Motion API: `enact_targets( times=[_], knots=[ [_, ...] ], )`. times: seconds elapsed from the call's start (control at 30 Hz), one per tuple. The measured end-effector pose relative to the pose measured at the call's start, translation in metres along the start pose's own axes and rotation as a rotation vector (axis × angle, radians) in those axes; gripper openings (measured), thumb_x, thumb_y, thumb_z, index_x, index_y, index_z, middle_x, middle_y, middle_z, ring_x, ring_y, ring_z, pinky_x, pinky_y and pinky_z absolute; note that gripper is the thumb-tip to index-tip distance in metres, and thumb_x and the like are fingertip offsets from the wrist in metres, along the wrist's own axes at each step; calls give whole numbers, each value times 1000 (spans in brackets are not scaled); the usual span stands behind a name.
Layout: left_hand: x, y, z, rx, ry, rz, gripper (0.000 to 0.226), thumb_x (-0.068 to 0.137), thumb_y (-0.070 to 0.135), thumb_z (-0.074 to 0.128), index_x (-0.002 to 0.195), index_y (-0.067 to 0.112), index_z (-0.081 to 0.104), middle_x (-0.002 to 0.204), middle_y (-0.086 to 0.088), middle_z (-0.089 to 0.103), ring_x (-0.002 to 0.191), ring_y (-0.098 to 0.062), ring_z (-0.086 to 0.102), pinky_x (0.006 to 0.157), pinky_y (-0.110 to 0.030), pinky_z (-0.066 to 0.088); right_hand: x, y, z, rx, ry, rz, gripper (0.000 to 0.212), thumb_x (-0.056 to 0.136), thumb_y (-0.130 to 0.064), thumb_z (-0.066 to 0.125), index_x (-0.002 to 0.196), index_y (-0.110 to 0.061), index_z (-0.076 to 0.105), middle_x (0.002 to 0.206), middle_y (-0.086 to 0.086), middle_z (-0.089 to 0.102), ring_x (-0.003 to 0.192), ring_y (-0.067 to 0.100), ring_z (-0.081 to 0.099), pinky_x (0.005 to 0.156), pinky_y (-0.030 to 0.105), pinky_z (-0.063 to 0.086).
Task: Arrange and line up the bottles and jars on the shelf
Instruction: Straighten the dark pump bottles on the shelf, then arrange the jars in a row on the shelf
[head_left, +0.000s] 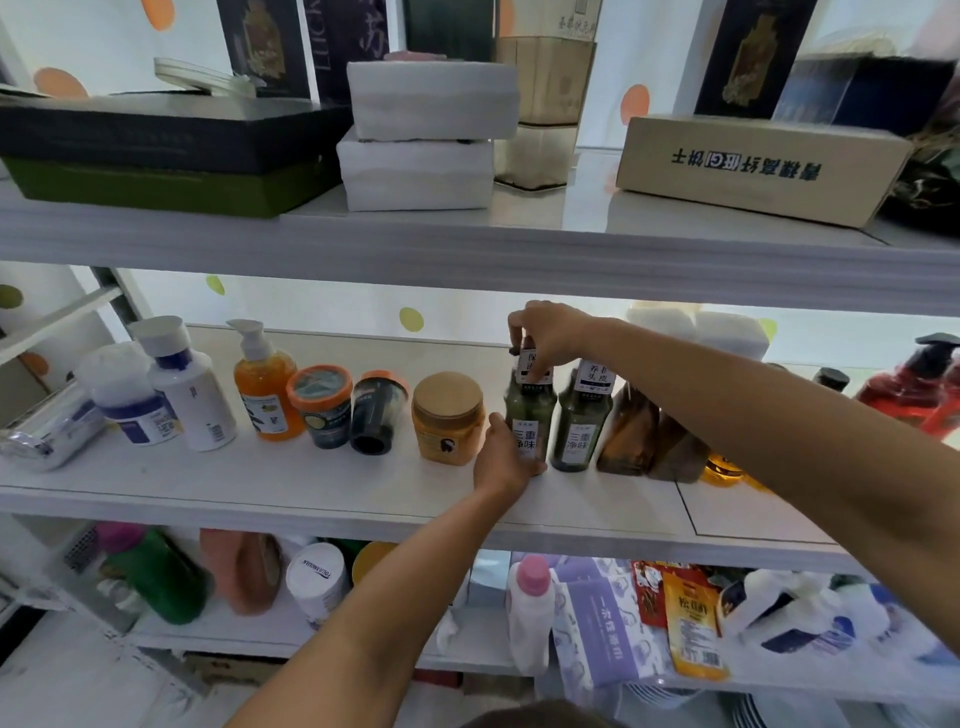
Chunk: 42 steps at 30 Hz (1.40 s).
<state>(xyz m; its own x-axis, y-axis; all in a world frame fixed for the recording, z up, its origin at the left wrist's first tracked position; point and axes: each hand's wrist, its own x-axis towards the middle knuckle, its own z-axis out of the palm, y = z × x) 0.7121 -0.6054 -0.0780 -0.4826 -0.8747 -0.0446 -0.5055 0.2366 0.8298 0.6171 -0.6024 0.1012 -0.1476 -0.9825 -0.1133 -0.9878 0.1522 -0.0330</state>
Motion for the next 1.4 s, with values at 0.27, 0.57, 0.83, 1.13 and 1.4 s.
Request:
enact_targets(
  times=[0.27, 0.57, 0.83, 1.13, 1.4],
  knots=[
    [4, -6, 3, 16, -78, 22, 53, 83, 20, 69, 119, 14, 31, 125, -10, 56, 111, -27, 58, 84, -38, 49, -9, -7, 4, -71, -1, 42, 47, 68, -20, 81, 106, -15, 54, 97, -1, 45, 89, 17, 48, 70, 31, 40],
    [-26, -29, -17, 76, -24, -8, 55, 91, 27, 61, 138, 10, 38, 141, -10, 47, 128, -26, 47, 100, -36, 42, -8, -23, 14, -151, -98, 34, 78, 69, -32, 80, 135, -22, 40, 129, 3, 50, 118, 24, 48, 81, 35, 43],
    [-54, -52, -84, -9, 158, -218, 52, 88, 23, 65, 133, 11, 43, 135, -11, 51, 122, -28, 51, 100, -38, 43, 11, -82, 28, -184, 38, -236, 84, 72, -44, 76, 141, -15, 37, 143, 6, 43, 129, 27, 43, 105, 40, 41],
    [-30, -65, -110, -187, -60, -126, 89, 84, 22, 69, 151, 13, 11, 150, -11, 36, 137, -31, 36, 109, -40, 34, 46, -99, 74, -119, -103, -44, 99, 69, -50, 75, 147, -24, 20, 150, 6, 30, 135, 32, 34, 99, 47, 42],
    [-21, -76, -87, -230, -54, -32, 79, 88, 17, 62, 151, 21, 15, 143, -7, 47, 130, -26, 45, 101, -29, 37, 57, -94, 90, -50, -138, 86, 85, 76, -38, 72, 144, -25, 23, 140, 9, 37, 122, 35, 43, 95, 46, 44]
  ],
)
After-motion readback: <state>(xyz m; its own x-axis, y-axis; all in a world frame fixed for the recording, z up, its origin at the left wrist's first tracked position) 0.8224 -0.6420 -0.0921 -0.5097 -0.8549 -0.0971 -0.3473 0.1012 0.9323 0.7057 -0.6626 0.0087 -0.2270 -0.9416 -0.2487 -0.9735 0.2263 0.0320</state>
